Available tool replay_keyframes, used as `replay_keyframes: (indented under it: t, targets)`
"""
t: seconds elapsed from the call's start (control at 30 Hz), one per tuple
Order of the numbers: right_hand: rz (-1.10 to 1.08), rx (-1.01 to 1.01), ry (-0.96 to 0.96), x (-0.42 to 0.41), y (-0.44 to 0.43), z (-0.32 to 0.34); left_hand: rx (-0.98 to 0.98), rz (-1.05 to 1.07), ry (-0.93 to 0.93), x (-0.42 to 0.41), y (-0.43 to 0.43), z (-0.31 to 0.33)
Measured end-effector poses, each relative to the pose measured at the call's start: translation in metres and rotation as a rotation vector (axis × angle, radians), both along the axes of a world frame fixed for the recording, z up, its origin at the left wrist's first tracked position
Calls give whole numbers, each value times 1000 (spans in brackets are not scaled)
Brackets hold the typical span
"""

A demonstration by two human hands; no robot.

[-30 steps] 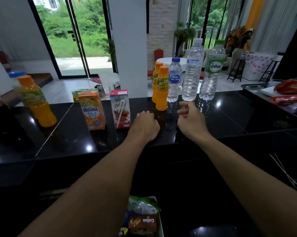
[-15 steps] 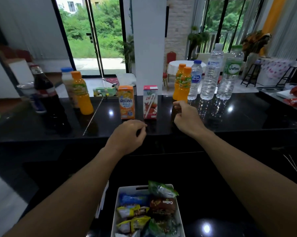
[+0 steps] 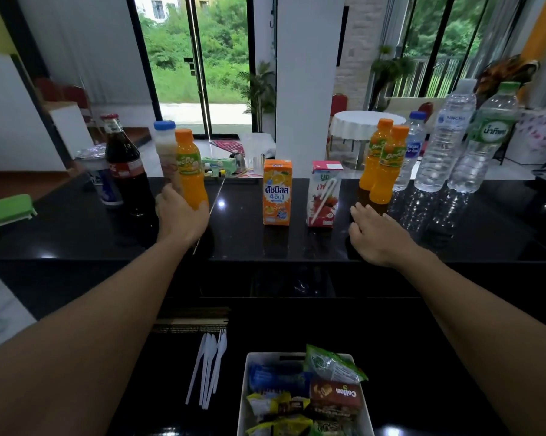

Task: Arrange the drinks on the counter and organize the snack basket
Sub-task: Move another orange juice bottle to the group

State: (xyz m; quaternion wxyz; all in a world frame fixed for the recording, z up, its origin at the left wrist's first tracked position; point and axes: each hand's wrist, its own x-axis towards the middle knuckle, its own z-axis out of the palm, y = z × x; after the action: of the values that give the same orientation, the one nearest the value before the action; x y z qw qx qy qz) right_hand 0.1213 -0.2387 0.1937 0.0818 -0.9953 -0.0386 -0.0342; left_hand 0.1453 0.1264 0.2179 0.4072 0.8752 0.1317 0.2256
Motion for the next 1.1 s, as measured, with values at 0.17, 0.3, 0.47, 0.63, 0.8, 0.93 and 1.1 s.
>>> replay_keyframes:
  t: [0.17,0.3,0.47,0.63,0.8,0.93,1.1]
  targets:
    - [-5,13,-30,-1,0,1,-55,11,-36,26,-3,5]
    - [3,29,-46,-2,-1,1,-98,47,-41,34,-6,-1]
    - [-13,110,-73,-5,2,3,-122,69,-91,34,-1,-5]
    - [-120,384,-209,-11,4,8,-129,-46,-228,14,-6,-9]
    - [-93,505,-659,-32,11,10,-92,-201,-296,-25,-32,-11]
    - [12,548,-898,-58,22,13,-82,-436,-320,-58,-68,-17]
    - [139,764,-867,-88,49,31,-87,-623,-320,-77,-121,-23]
